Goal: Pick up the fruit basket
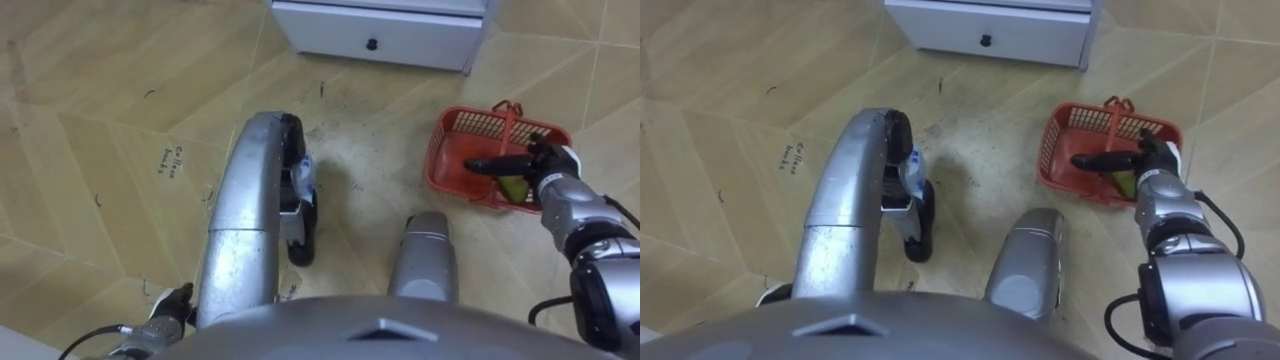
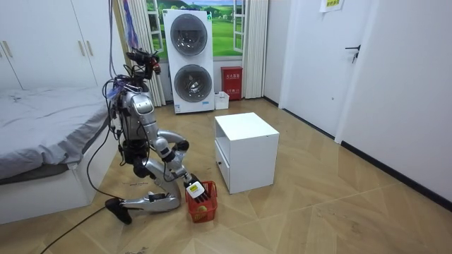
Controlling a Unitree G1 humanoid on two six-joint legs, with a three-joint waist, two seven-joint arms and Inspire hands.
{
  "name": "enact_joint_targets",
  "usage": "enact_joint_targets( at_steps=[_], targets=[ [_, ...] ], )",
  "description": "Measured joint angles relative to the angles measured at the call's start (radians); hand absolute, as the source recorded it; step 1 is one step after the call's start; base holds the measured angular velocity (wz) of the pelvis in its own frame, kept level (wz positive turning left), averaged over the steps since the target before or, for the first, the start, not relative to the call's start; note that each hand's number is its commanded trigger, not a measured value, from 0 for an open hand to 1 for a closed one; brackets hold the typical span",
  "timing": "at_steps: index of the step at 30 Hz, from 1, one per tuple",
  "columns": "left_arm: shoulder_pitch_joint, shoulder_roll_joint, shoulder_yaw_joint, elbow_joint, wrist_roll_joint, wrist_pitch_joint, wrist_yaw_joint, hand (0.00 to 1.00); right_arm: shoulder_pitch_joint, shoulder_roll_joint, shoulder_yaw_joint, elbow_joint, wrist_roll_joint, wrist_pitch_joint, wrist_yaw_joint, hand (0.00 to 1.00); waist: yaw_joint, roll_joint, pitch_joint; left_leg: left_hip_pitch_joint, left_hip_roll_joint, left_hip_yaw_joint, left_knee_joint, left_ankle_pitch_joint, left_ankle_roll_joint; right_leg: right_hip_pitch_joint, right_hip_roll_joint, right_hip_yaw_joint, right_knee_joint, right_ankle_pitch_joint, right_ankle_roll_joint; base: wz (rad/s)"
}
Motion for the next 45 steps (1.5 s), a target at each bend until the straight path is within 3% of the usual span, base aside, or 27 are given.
enact_joint_targets(
  at_steps=[11,14,15,37,45],
  targets=[
    [-0.012,0.0,-0.001,0.0,-0.004,0.0,-0.024,0.0,-0.005,0.007,0.002,0.009,0.077,0.0,0.05,0.03,0.025,-0.006,0.0035,-0.01,-0.001,-0.001,0.001,0.002,-0.003,-0.014,0.0,0.0,0.005,0.0,0.0,0.0],
    [-0.012,0.0,-0.001,0.0,-0.004,0.0,-0.037,0.0,-0.007,0.007,0.002,0.009,0.077,0.0,0.06,0.83,0.026,-0.005,0.0034,-0.016,-0.001,-0.001,0.001,0.003,-0.003,-0.016,0.001,0.0,0.005,0.0,0.0,0.0],
    [-0.012,0.0,0.0,0.0,-0.004,0.0,-0.039,0.0,-0.008,0.007,0.003,0.009,0.077,0.0,0.063,1.0,0.026,-0.006,0.0036,-0.017,-0.001,-0.001,0.001,0.003,-0.003,-0.016,0.001,0.0,0.005,0.0,0.0,0.0],
    [-0.015,0.0,0.0,-0.002,-0.004,0.002,-0.076,0.0,-0.003,0.001,0.04,0.023,0.082,0.0,0.093,1.0,0.049,-0.004,0.0023,-0.015,0.0,-0.005,0.001,0.003,-0.004,-0.013,0.003,-0.005,0.005,0.0,0.0,0.0],
    [-0.036,0.0,0.0,0.001,-0.004,0.005,-0.076,0.0,-0.003,0.003,0.04,0.047,0.086,0.0,0.091,1.0,0.05,-0.002,0.0013,-0.015,0.001,-0.018,0.008,0.003,-0.005,-0.006,0.016,-0.012,0.006,0.0,0.0,0.0]
  ],
)
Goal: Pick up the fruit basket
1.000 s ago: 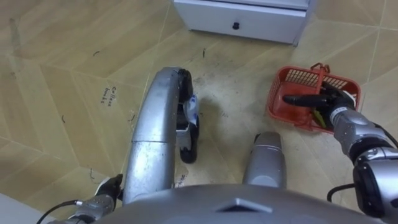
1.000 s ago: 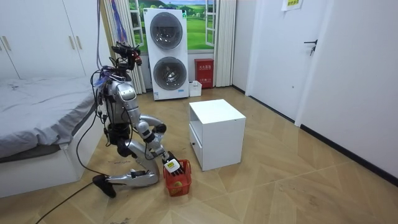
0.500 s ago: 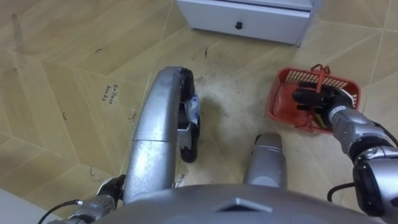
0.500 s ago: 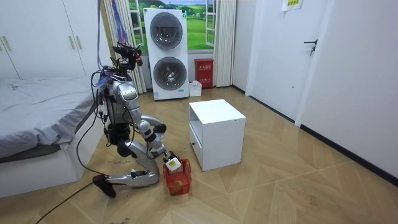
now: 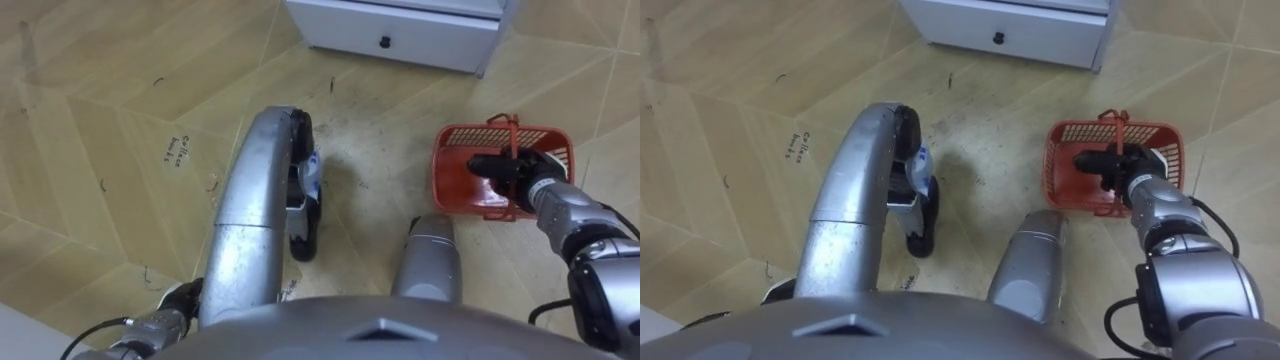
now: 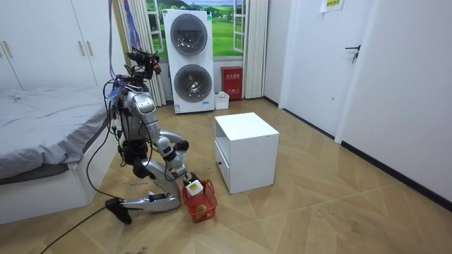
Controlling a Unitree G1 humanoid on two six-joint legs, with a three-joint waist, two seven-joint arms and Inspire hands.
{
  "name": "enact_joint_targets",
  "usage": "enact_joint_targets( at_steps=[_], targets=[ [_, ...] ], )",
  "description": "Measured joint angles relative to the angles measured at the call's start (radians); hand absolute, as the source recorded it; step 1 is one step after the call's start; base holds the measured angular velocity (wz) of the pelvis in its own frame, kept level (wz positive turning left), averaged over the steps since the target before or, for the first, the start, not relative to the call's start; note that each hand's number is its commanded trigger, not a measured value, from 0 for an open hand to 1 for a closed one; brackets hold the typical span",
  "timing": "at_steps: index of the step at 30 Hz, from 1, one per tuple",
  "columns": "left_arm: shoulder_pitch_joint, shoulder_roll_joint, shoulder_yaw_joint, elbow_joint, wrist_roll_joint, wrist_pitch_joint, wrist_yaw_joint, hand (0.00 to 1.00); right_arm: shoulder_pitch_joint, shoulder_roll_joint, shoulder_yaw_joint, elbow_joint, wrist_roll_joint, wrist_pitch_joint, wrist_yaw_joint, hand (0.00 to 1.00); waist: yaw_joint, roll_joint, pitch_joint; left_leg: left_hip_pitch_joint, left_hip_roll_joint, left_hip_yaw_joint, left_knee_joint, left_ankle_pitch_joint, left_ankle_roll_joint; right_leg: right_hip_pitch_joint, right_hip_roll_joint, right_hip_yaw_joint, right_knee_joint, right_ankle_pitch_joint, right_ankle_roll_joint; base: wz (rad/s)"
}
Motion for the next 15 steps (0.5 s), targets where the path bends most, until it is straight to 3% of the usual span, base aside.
enact_joint_targets(
  at_steps=[10,15],
  targets=[
    [-0.04,0.0,0.005,0.002,0.012,0.003,-0.005,0.0,-0.001,0.0,0.004,0.018,-0.021,0.001,0.0,1.0,-0.002,-0.01,0.006,0.0,0.0,-0.012,0.012,0.001,-0.001,0.017,0.01,-0.009,-0.001,0.0,0.0,0.0],
    [-0.054,0.001,0.021,-0.001,0.013,0.011,-0.012,0.0,0.0,0.0,0.01,0.005,-0.024,0.021,0.0,1.0,-0.003,-0.019,0.0098,0.002,-0.003,-0.03,0.027,-0.001,0.001,0.04,0.024,-0.019,-0.003,0.0,0.0,0.0]
  ],
)
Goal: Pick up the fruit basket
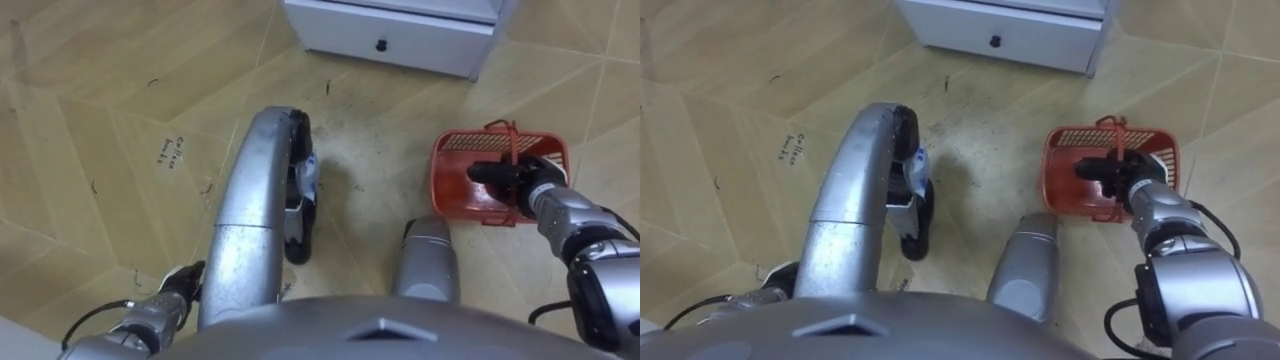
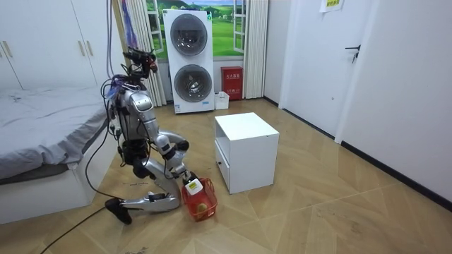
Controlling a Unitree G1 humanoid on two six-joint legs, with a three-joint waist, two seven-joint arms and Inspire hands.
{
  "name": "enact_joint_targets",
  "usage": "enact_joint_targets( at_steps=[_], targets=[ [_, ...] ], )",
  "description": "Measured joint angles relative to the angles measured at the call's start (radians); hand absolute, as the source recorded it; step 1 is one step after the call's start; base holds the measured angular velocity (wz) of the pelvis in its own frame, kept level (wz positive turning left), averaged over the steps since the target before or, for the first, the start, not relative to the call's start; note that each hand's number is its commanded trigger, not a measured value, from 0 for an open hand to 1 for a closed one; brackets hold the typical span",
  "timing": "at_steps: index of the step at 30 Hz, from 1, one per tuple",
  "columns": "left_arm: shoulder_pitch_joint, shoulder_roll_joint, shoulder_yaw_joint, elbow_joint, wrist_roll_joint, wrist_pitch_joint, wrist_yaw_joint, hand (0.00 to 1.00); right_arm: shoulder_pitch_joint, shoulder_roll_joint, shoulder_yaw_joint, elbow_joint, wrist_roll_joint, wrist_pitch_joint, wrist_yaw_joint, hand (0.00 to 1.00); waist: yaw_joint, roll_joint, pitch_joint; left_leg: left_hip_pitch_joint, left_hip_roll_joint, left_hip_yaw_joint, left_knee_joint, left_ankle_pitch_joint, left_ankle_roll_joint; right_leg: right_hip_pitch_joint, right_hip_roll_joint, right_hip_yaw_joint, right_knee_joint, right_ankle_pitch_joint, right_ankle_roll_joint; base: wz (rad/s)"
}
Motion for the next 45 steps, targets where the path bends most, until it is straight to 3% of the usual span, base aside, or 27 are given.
enact_joint_targets(
  at_steps=[3,8,13,19,20,21,22,23,24,25,26,27,28,29,30,31,33,34,35,37,38,39,41,42,43,44,45],
  targets=[
    [-0.004,0.0,0.027,0.0,0.0,0.0,0.005,0.0,0.001,0.012,0.004,-0.021,0.0,0.0,-0.008,1.0,-0.003,-0.008,0.0038,0.016,-0.008,-0.011,0.009,-0.003,0.005,0.029,0.004,-0.006,-0.008,0.0,0.0,-0.02],
    [-0.03,0.001,0.081,0.0,0.0,-0.01,0.01,0.0,0.001,0.017,0.001,-0.073,-0.014,0.001,-0.01,1.0,-0.011,-0.012,0.0027,0.026,-0.027,-0.03,0.027,-0.01,0.018,0.072,0.005,-0.036,-0.021,0.0,0.0,0.08],
    [-0.044,0.007,0.12,-0.001,0.05,-0.01,0.018,0.0,0.001,0.014,-0.009,-0.133,-0.053,0.019,-0.01,1.0,-0.03,-0.036,-0.0033,0.053,-0.049,-0.032,0.025,-0.025,0.039,0.122,-0.002,-0.061,-0.063,0.0,0.0,0.12],
    [-0.047,0.009,0.178,-0.018,0.054,0.006,0.024,0.0,0.0,0.015,-0.008,-0.201,-0.048,0.023,-0.01,1.0,-0.019,-0.048,-0.0096,0.113,-0.046,-0.055,-0.046,-0.027,0.053,0.147,0.058,-0.05,-0.225,0.0,0.0,-0.11],
    [-0.043,0.007,0.184,-0.027,0.07,0.014,0.029,0.0,-0.001,0.018,-0.008,-0.216,-0.048,0.025,-0.011,1.0,-0.014,-0.047,-0.0096,0.145,-0.041,-0.066,-0.084,-0.025,0.056,0.159,0.072,-0.048,-0.294,0.0,0.0,-0.44],
    [-0.033,0.004,0.195,-0.041,0.08,0.023,0.029,0.0,-0.001,0.022,-0.007,-0.227,-0.039,0.033,-0.011,1.0,-0.009,-0.045,-0.0108,0.191,-0.018,-0.071,-0.133,-0.019,0.067,0.181,0.09,-0.048,-0.393,0.0,0.0,-0.75],
    [-0.01,0.004,0.199,-0.063,0.088,0.03,0.028,0.0,-0.002,0.024,-0.001,-0.239,-0.025,0.045,-0.011,1.0,0.003,-0.043,-0.0122,0.238,0.013,-0.072,-0.18,0.008,0.092,0.211,0.102,-0.049,-0.516,0.0,0.0,-0.8],
    [0.009,0.004,0.205,-0.066,0.088,0.03,0.028,0.0,-0.001,0.028,0.001,-0.25,-0.02,0.049,-0.012,1.0,0.008,-0.043,-0.0105,0.26,0.029,-0.072,-0.186,0.041,0.11,0.239,0.104,-0.05,-0.585,0.001,0.0,-1.01],
    [0.05,0.006,0.225,-0.072,0.089,0.032,0.025,0.0,0.003,0.044,-0.002,-0.272,-0.011,0.057,-0.015,1.0,0.015,-0.038,-0.0035,0.278,0.029,-0.051,-0.204,0.104,0.129,0.321,0.109,-0.052,-0.729,0.004,0.008,-0.56],
    [0.064,0.007,0.23,-0.075,0.093,0.04,0.025,0.0,0.018,0.041,-0.007,-0.291,0.004,0.06,-0.015,1.0,-0.005,-0.064,-0.0106,0.289,-0.01,-0.023,-0.283,0.092,0.132,0.351,0.09,-0.054,-0.791,0.013,0.023,0.0],
    [0.076,0.0,0.235,-0.103,0.109,0.052,0.025,0.0,0.044,0.006,-0.033,-0.331,0.038,0.059,-0.022,1.0,-0.032,-0.06,-0.0393,0.318,-0.058,0.057,-0.467,0.081,0.162,0.385,0.084,-0.051,-0.875,0.062,0.043,0.41],
    [0.071,0.002,0.242,-0.122,0.109,0.061,0.035,0.0,0.049,-0.009,-0.053,-0.343,0.039,0.062,-0.044,1.0,-0.025,-0.063,-0.0392,0.362,-0.043,0.067,-0.518,0.073,0.189,0.371,0.086,-0.057,-0.909,0.181,0.026,0.23],
    [0.069,0.003,0.253,-0.129,0.109,0.065,0.04,0.0,0.055,-0.009,-0.06,-0.343,0.032,0.069,-0.049,1.0,-0.012,-0.06,-0.0386,0.389,-0.035,0.065,-0.553,0.072,0.192,0.351,0.092,-0.057,-0.923,0.264,0.015,-0.55],
    [0.062,0.011,0.272,-0.15,0.107,0.072,0.063,0.0,0.07,0.012,-0.063,-0.344,0.001,0.085,-0.046,1.0,0.019,-0.055,-0.0366,0.469,-0.007,0.057,-0.647,0.077,0.185,0.298,0.113,-0.054,-0.931,0.321,-0.001,-1.03],
    [0.055,0.017,0.272,-0.155,0.107,0.074,0.097,0.0,0.092,0.034,-0.062,-0.346,-0.027,0.086,-0.044,1.0,0.044,-0.04,-0.0358,0.569,0.017,0.046,-0.752,0.096,0.173,0.243,0.135,-0.072,-0.922,0.299,-0.005,-1.34],
    [0.045,0.011,0.271,-0.141,0.106,0.076,0.122,0.0,0.102,0.034,-0.06,-0.347,-0.031,0.085,-0.043,1.0,0.056,-0.007,-0.0345,0.663,0.024,0.01,-0.848,0.118,0.159,0.201,0.148,-0.105,-0.958,0.273,-0.007,-1.07],
    [0.043,0.014,0.265,-0.136,0.104,0.067,0.145,0.0,0.101,0.033,-0.06,-0.353,-0.045,0.079,-0.048,1.0,0.053,0.019,-0.0325,0.794,0.028,-0.011,-1.007,0.17,0.145,0.148,0.149,-0.15,-1.1,0.262,-0.013,-0.74],
    [0.042,0.015,0.26,-0.137,0.104,0.062,0.149,0.0,0.101,0.031,-0.06,-0.36,-0.047,0.077,-0.051,1.0,0.05,0.021,-0.0317,0.831,0.028,-0.015,-1.053,0.186,0.14,0.134,0.149,-0.166,-1.162,0.263,-0.014,-0.64],
    [0.042,0.02,0.26,-0.141,0.104,0.057,0.16,0.0,0.101,0.027,-0.06,-0.381,-0.048,0.075,-0.058,1.0,0.045,0.023,-0.0312,0.892,0.028,-0.031,-1.124,0.208,0.133,0.113,0.156,-0.192,-1.298,0.264,-0.016,-0.5],
    [0.042,0.028,0.274,-0.155,0.104,0.055,0.175,0.0,0.114,0.018,-0.06,-0.422,-0.054,0.075,-0.06,1.0,0.039,0.021,-0.03,0.952,0.018,-0.084,-1.185,0.216,0.122,0.107,0.18,-0.217,-1.52,0.275,-0.03,-0.25],
    [0.044,0.025,0.283,-0.163,0.105,0.052,0.184,0.0,0.138,0.013,-0.06,-0.461,-0.071,0.077,-0.062,1.0,0.03,0.015,-0.0285,0.977,0.019,-0.091,-1.188,0.216,0.12,0.115,0.207,-0.218,-1.618,0.35,-0.052,0.18],
    [0.051,0.016,0.29,-0.175,0.104,0.052,0.188,0.0,0.159,0.01,-0.06,-0.485,-0.08,0.083,-0.065,1.0,0.021,0.019,-0.0304,0.999,0.031,-0.087,-1.194,0.227,0.098,0.156,0.2,-0.234,-1.641,0.358,-0.063,0.21],
    [0.069,0.013,0.294,-0.179,0.105,0.04,0.185,0.0,0.162,0.014,-0.047,-0.501,-0.088,0.091,-0.06,1.0,-0.002,-0.003,-0.0167,0.994,0.05,-0.053,-1.202,0.251,0.055,0.236,0.216,-0.234,-1.717,0.368,-0.079,0.38],
    [0.071,0.01,0.294,-0.18,0.106,0.037,0.184,0.0,0.184,0.006,-0.048,-0.529,-0.088,0.091,-0.056,1.0,-0.016,-0.007,-0.0162,0.966,0.045,-0.048,-1.279,0.262,0.061,0.27,0.226,-0.206,-1.758,0.369,-0.08,0.58],
    [0.071,0.009,0.294,-0.184,0.106,0.037,0.185,0.0,0.195,0.0,-0.048,-0.539,-0.088,0.091,-0.053,1.0,-0.016,-0.004,-0.021,0.948,0.042,-0.047,-1.325,0.289,0.066,0.28,0.229,-0.202,-1.771,0.369,-0.08,0.39],
    [0.09,0.01,0.303,-0.196,0.106,0.037,0.185,0.0,0.215,-0.005,-0.048,-0.567,-0.095,0.107,-0.045,1.0,-0.002,-0.026,-0.0216,0.926,0.044,-0.026,-1.373,0.397,0.086,0.292,0.227,-0.196,-1.781,0.367,-0.076,0.05],
    [0.122,0.007,0.315,-0.195,0.108,0.042,0.186,0.0,0.25,-0.006,-0.05,-0.625,-0.111,0.127,-0.026,1.0,0.005,-0.036,-0.0297,0.963,0.045,-0.01,-1.393,0.409,0.093,0.33,0.221,-0.212,-1.823,0.375,-0.063,0.0]
  ],
)
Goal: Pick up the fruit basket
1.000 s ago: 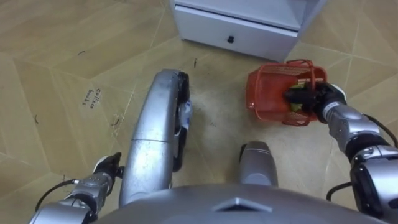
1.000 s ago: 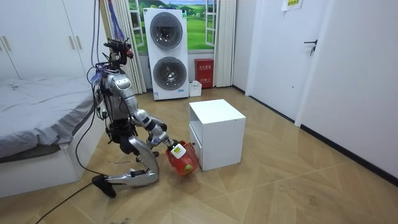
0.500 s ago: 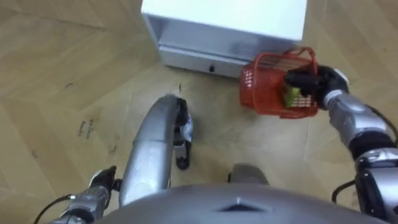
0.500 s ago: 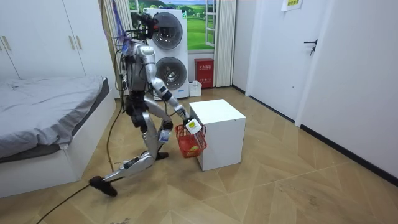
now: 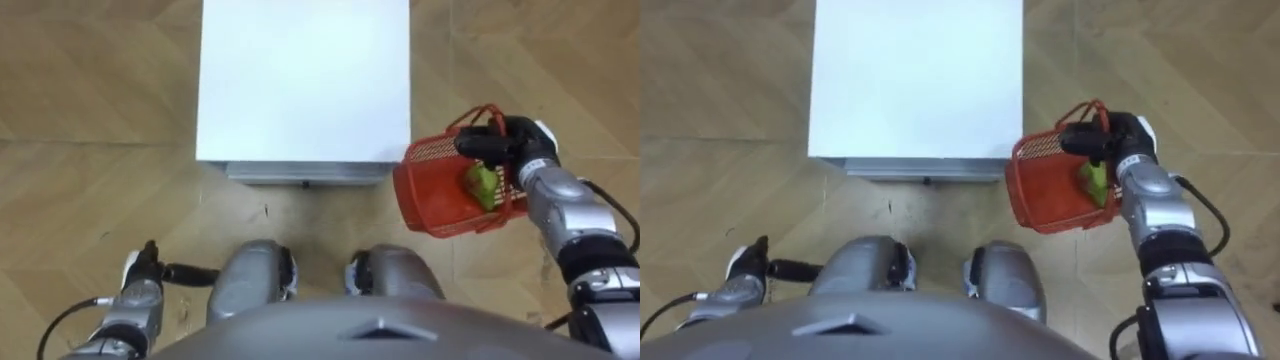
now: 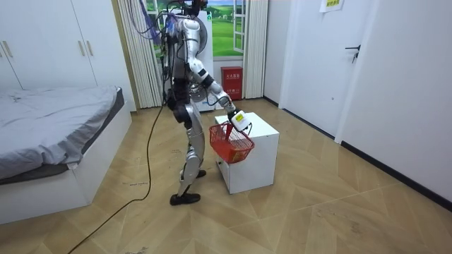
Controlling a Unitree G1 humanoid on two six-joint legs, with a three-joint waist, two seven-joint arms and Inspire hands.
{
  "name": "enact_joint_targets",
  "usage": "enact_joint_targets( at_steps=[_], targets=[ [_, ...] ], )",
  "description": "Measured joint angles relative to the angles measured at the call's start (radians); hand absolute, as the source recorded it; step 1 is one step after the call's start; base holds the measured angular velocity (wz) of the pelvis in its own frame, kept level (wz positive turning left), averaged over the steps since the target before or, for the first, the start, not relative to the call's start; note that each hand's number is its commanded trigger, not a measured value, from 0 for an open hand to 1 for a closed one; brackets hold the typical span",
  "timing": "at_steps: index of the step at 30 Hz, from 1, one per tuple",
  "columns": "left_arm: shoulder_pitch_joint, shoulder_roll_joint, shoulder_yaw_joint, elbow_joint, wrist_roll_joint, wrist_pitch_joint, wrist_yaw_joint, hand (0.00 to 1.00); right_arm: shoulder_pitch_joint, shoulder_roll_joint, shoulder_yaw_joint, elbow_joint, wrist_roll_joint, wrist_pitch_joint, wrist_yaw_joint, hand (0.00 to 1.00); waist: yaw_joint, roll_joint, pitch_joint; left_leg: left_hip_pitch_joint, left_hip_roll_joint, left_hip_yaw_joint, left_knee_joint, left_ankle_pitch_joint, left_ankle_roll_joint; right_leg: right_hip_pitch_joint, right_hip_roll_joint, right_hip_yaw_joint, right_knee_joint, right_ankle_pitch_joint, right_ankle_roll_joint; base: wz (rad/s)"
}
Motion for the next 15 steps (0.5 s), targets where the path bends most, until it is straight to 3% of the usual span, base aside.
enact_joint_targets(
  at_steps=[2,4,6,8,11,15],
  targets=[
    [0.048,-0.002,0.0,0.0,0.001,0.021,-0.002,0.0,0.037,-0.003,-0.017,-0.079,-0.003,0.003,0.009,1.0,-0.001,-0.004,-0.0016,0.066,0.0,-0.006,-0.043,0.002,0.001,0.069,0.0,-0.038,-0.091,0.026,0.012,-0.12],
    [0.089,-0.003,0.002,0.0,0.01,0.045,-0.007,0.0,0.036,-0.002,-0.055,-0.162,0.011,-0.012,0.01,1.0,-0.002,-0.003,-0.0032,0.12,-0.005,-0.026,-0.069,0.002,0.0,0.135,0.001,-0.096,-0.168,0.047,0.012,-0.39],
    [0.11,-0.006,0.042,0.0,0.022,0.06,-0.015,0.0,0.027,-0.001,-0.095,-0.257,0.029,-0.069,0.009,1.0,-0.005,0.013,-0.0127,0.177,-0.01,-0.047,-0.113,0.003,-0.004,0.227,0.009,-0.136,-0.26,0.08,0.007,-0.08],
    [0.109,-0.001,0.068,-0.004,0.02,0.059,-0.019,0.0,0.012,0.002,-0.103,-0.275,0.04,-0.088,0.013,1.0,-0.001,0.014,-0.0145,0.233,-0.01,-0.047,-0.16,0.007,-0.009,0.269,0.016,-0.137,-0.295,0.091,0.007,0.11],
    [0.116,-0.014,0.088,-0.029,0.021,0.062,-0.018,0.0,0.013,0.025,-0.103,-0.333,0.038,-0.086,0.03,1.0,0.017,0.008,-0.0207,0.277,-0.01,-0.048,-0.197,0.013,-0.02,0.304,0.019,-0.145,-0.311,0.092,0.006,0.0],
    [0.127,-0.031,0.087,-0.044,0.021,0.097,-0.021,0.0,0.014,0.036,-0.101,-0.37,0.04,-0.076,0.06,1.0,0.025,0.004,-0.0228,0.303,-0.01,-0.064,-0.228,0.021,-0.031,0.323,0.024,-0.17,-0.317,0.092,0.004,0.09]
  ],
)
